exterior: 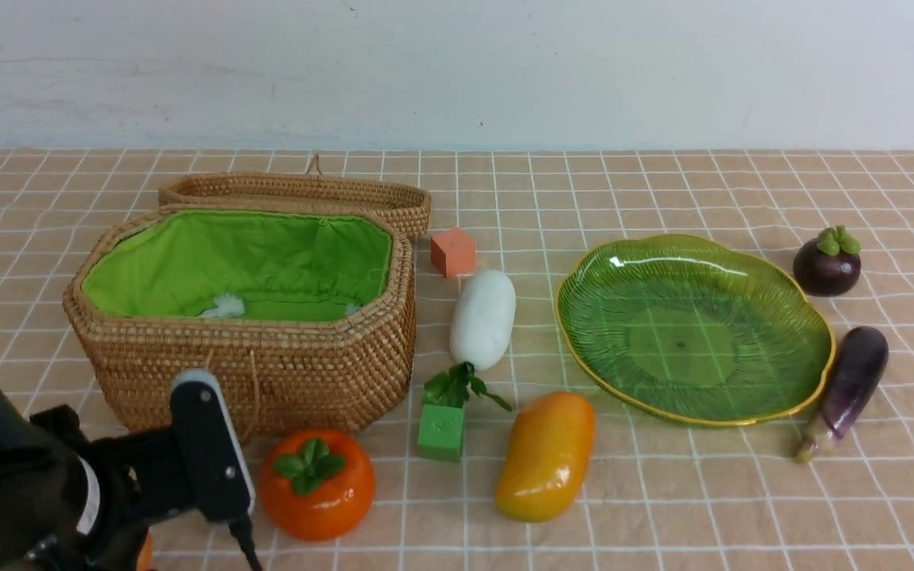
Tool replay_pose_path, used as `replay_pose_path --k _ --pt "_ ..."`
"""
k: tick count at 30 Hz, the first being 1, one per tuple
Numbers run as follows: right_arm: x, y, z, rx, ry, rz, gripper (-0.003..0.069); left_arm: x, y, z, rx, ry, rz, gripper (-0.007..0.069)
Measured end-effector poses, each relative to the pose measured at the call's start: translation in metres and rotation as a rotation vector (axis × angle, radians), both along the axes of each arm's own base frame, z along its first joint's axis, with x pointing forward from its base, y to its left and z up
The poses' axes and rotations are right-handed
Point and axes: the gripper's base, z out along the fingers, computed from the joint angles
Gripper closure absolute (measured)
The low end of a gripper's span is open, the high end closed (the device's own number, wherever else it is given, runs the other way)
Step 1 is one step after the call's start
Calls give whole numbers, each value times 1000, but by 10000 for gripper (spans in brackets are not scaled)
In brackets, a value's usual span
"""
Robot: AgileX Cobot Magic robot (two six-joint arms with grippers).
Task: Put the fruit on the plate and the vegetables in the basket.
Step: Grab a potato with your left arm and place it in the basket on the left
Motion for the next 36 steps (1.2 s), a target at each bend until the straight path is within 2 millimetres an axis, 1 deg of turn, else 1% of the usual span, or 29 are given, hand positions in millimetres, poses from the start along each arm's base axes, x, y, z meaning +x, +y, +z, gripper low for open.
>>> replay_pose_path --k 1,2,3,4,5,7,8,9,10,11,12,13,14,15,16,17,18,20,22,23,25,28,32,34,35,36 --pt "1 0 2 14 -18 -6 575 0 -3 15 -33 -39 4 88" --pt "3 1 5 37 -48 -17 575 5 -7 37 -77 -105 11 88" --pt "4 1 7 56 -71 -26 575 10 -10 53 -98 -157 9 88" --pt "5 1 9 71 -90 -32 575 16 -12 64 -105 -198 5 88" --pt "7 1 12 94 -118 -43 575 25 -16 80 -111 -261 -7 88" --pt "9 1 17 129 -157 -56 575 42 -24 95 -105 -327 -28 88" --pt "9 1 17 132 -161 -58 575 45 -26 100 -111 -345 -31 88" --pt "10 1 21 156 -192 -69 575 62 -34 106 -99 -380 -47 88" --pt "11 1 22 169 -205 -73 575 75 -40 107 -87 -393 -54 88" --pt "11 1 24 178 -212 -75 575 89 -45 102 -73 -384 -52 88" --pt "11 1 24 183 -215 -75 575 108 -50 99 -68 -383 -36 88" --pt "11 1 24 185 -214 -74 575 124 -52 92 -60 -369 -12 88" --pt "11 1 24 184 -213 -74 575 129 -53 84 -49 -349 -8 88" --pt "11 2 23 183 -204 -70 575 151 -51 76 -45 -337 44 88" --pt "10 2 22 181 -193 -64 575 165 -49 70 -51 -333 85 88" --pt "9 2 22 182 -182 -59 575 176 -46 62 -49 -321 116 88" --pt "9 2 21 181 -177 -57 574 178 -46 62 -51 -324 123 88" --pt "8 3 19 170 -147 -45 573 192 -43 53 -70 -323 179 88" --pt "7 3 17 163 -130 -38 573 194 -43 53 -81 -330 185 84" --pt "6 4 16 160 -118 -31 573 195 -44 55 -97 -343 190 25" --pt "6 4 16 158 -116 -31 573 195 -45 57 -108 -354 190 -23" --pt "6 4 16 158 -116 -31 573 193 -44 62 -117 -359 196 -43" --pt "6 4 17 160 -119 -32 571 177 -40 79 -175 -323 263 -15" --pt "6 4 17 161 -120 -32 571 165 -39 92 -252 -291 317 34" --pt "6 4 17 163 -122 -33 571 156 -41 99 -301 -270 348 73" --pt "6 4 17 163 -122 -33 571 154 -41 101 -308 -265 351 73"
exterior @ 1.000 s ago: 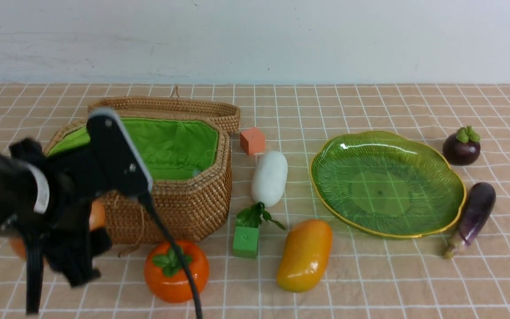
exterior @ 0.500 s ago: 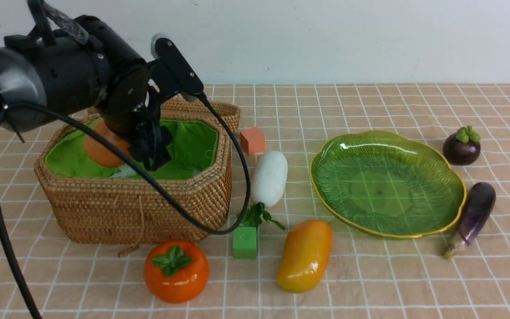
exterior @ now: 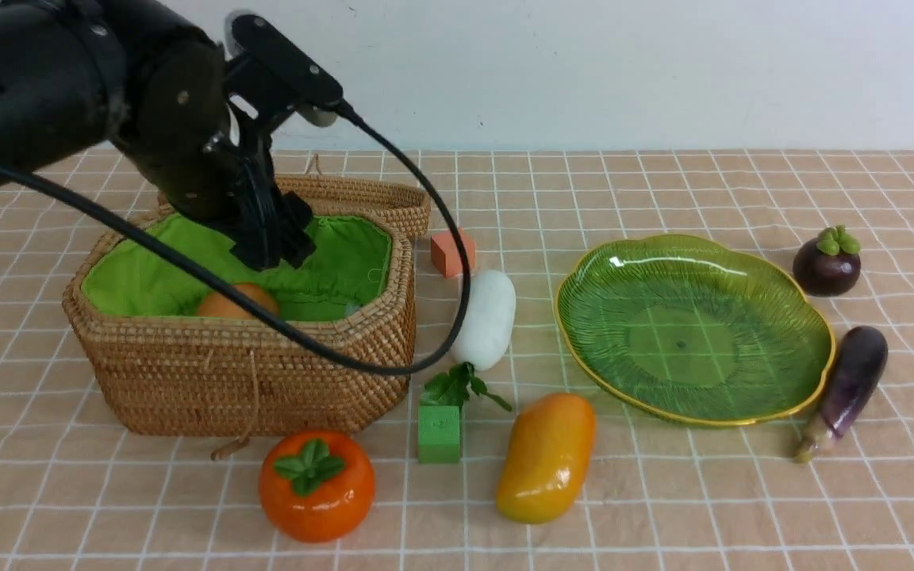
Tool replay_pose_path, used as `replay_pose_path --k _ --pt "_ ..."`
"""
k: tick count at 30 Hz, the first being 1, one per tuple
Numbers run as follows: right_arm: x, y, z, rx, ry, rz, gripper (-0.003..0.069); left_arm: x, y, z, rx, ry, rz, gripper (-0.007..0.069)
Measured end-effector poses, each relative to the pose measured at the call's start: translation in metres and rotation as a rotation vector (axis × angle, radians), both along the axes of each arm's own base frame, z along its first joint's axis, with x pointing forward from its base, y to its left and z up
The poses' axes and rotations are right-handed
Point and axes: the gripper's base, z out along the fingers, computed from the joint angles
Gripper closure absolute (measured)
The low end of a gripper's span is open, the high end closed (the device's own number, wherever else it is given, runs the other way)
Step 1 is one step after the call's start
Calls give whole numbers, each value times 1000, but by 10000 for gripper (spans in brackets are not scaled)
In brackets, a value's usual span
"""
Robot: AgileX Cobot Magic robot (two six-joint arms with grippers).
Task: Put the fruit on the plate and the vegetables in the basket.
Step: Grab a tomato with your left arm and place it on the plate on the right.
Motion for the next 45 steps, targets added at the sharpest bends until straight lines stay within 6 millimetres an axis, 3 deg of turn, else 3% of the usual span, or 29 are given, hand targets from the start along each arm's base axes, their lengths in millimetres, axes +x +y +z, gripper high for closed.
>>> replay_pose_path --k 3,4,6,9,10,12,15,22,25,29,34,45 --pt "0 0 0 0 0 0 568 -31 -11 20 -121 53 35 253" --pt "0 0 -1 -5 6 2 566 -52 -22 24 -138 84 10 363" --pt "-1 0 -2 -17 20 8 565 -81 -37 14 -127 142 -34 533" --pt "-2 0 -5 -38 45 19 564 -116 -55 -17 -74 237 -69 638" --pt "-3 0 -5 -40 48 20 564 -119 -56 -20 -73 244 -61 638" --pt "-3 0 -7 -49 58 24 562 -144 -66 -58 8 289 -56 634" --pt "-3 0 -7 -52 62 26 561 -150 -67 -79 32 256 -47 580" --pt "-4 1 -7 -43 67 33 557 -141 -73 -104 32 174 -39 181" --pt "-5 1 -6 -35 71 39 557 -134 -81 -118 28 169 -36 77" --pt "-5 2 -6 -21 78 50 557 -124 -87 -136 76 128 -32 62" --pt "-6 3 -6 -22 85 55 554 -112 -88 -156 148 65 11 113" --pt "-6 3 -7 -20 91 60 554 -113 -89 -162 127 99 55 139"
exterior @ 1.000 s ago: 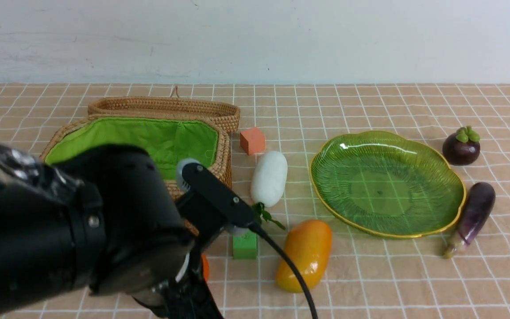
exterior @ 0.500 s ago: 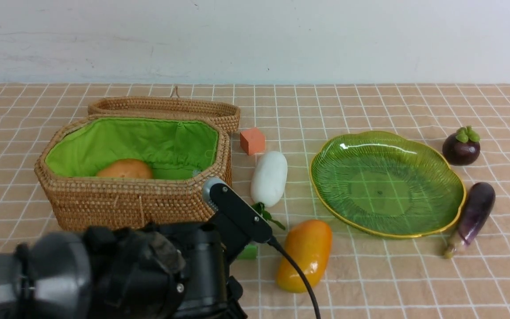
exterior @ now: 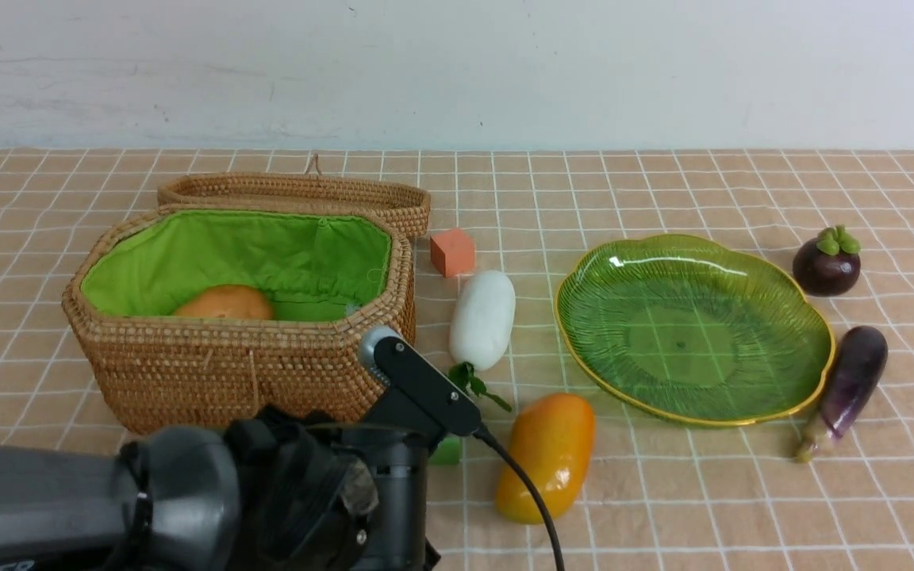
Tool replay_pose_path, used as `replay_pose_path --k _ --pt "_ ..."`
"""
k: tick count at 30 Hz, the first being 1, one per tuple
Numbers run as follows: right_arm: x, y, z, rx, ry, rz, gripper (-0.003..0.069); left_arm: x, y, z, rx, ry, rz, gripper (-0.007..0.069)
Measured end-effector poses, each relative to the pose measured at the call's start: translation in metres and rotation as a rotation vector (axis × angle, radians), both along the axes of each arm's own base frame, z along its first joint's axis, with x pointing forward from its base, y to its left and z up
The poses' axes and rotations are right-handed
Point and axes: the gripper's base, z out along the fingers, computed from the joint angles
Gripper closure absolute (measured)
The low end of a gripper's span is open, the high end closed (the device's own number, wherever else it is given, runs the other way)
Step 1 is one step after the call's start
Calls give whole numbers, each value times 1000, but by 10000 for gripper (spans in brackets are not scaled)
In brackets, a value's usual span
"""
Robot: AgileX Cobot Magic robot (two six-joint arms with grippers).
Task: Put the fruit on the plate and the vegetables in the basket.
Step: Grab a tomato with your left arm and place it on the plate on the right.
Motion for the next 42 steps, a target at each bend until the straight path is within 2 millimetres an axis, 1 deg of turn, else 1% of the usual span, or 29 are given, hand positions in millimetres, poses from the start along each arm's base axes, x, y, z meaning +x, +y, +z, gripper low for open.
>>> replay_pose_path --k 8,13,20,24,29,30,31,32,34,36,37,38,40,41,42 --pt "0 0 0 0 0 0 552 2 -1 -6 25 8 1 123" --pt "0 0 0 0 0 0 550 2 0 -6 33 7 3 164" --pt "0 0 0 -3 4 2 548 1 0 -6 25 22 32 164" --pt "-1 1 0 12 9 10 545 -2 1 -1 2 34 54 164" --pt "0 2 3 51 6 0 543 -15 5 19 -106 96 109 177" --pt "1 1 4 65 0 -10 543 -19 7 28 -142 110 111 253" --pt "1 1 5 73 -5 -18 543 -24 9 41 -178 106 105 271" --pt "1 1 5 74 -6 -19 543 -24 10 42 -183 108 106 270" --pt "3 0 6 76 -15 -38 542 -30 14 58 -219 101 85 260" --pt "6 -3 6 77 -14 -93 541 -36 16 73 -259 108 54 260" --pt "7 -4 6 71 -19 -97 541 -36 16 74 -261 110 51 260" --pt "10 -7 5 72 -11 -152 541 -37 14 84 -285 110 21 260" --pt "13 -11 4 90 14 -229 541 -35 9 97 -303 97 -19 260" --pt "15 -14 4 95 25 -274 541 -33 7 102 -306 92 -35 260" --pt "15 -15 4 102 32 -282 541 -32 6 103 -307 90 -37 260"
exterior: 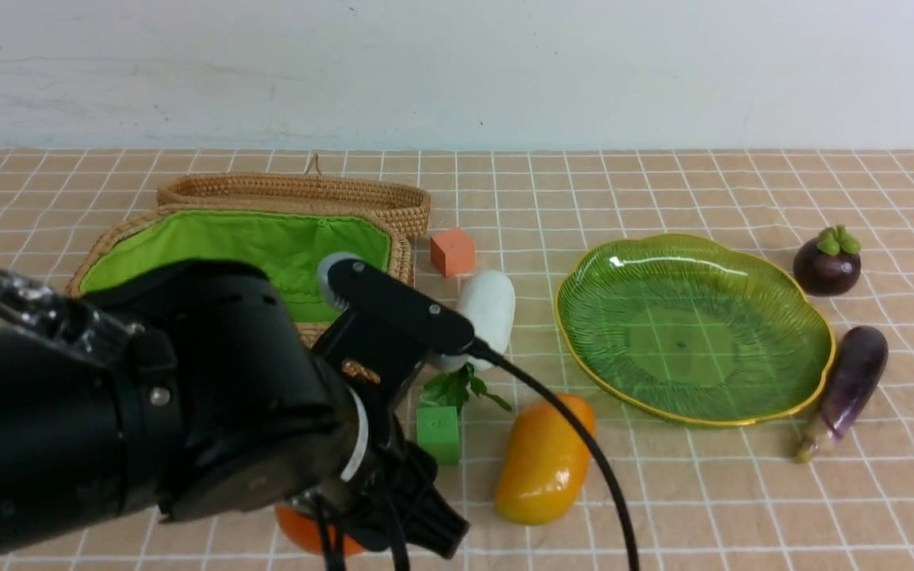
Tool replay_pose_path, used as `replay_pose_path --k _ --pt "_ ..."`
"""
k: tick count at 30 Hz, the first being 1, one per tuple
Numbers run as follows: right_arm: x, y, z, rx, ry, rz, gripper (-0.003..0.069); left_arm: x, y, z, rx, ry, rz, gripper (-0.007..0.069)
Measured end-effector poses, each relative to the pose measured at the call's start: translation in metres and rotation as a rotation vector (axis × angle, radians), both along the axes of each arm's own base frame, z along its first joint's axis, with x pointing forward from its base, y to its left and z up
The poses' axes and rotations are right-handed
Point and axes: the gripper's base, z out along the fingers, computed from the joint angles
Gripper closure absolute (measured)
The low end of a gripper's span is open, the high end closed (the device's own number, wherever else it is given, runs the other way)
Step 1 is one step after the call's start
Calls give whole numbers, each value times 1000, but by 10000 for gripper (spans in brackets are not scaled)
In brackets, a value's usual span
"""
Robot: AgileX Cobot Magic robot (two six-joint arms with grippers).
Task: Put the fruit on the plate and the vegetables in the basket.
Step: Grab a tomato with your left arm and place it on the plate on the right.
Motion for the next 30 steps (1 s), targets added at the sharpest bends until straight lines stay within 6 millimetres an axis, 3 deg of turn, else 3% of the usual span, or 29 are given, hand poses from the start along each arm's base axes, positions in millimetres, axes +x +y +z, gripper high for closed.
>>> replay_pose_path --k 4,7,12,14,15,18,19,22,26,30 --pt "2 -4 -3 -2 37 -55 540 5 -10 4 -15 -2 -49 260" --pt "3 -6 -3 -12 38 -83 536 14 -29 11 -78 -36 -129 260" --pt "6 -11 -2 -1 21 -145 536 57 -92 33 -204 -205 -288 260" --pt "6 -11 -1 4 18 -150 534 78 -120 24 -207 -240 -325 260" --pt "6 -11 -1 5 18 -150 534 79 -121 29 -216 -252 -327 260" --pt "5 -12 -4 -12 44 -153 534 117 -167 -5 -194 -261 -349 260" --pt "5 -12 -5 -19 53 -154 533 123 -174 -7 -195 -271 -350 260" --pt "4 -14 -8 -55 83 -165 532 145 -199 -39 -163 -271 -351 260" --pt "4 -17 -11 -93 96 -184 529 161 -216 -59 -138 -291 -353 260" --pt "4 -17 -11 -95 99 -185 527 164 -219 -63 -139 -300 -354 238"
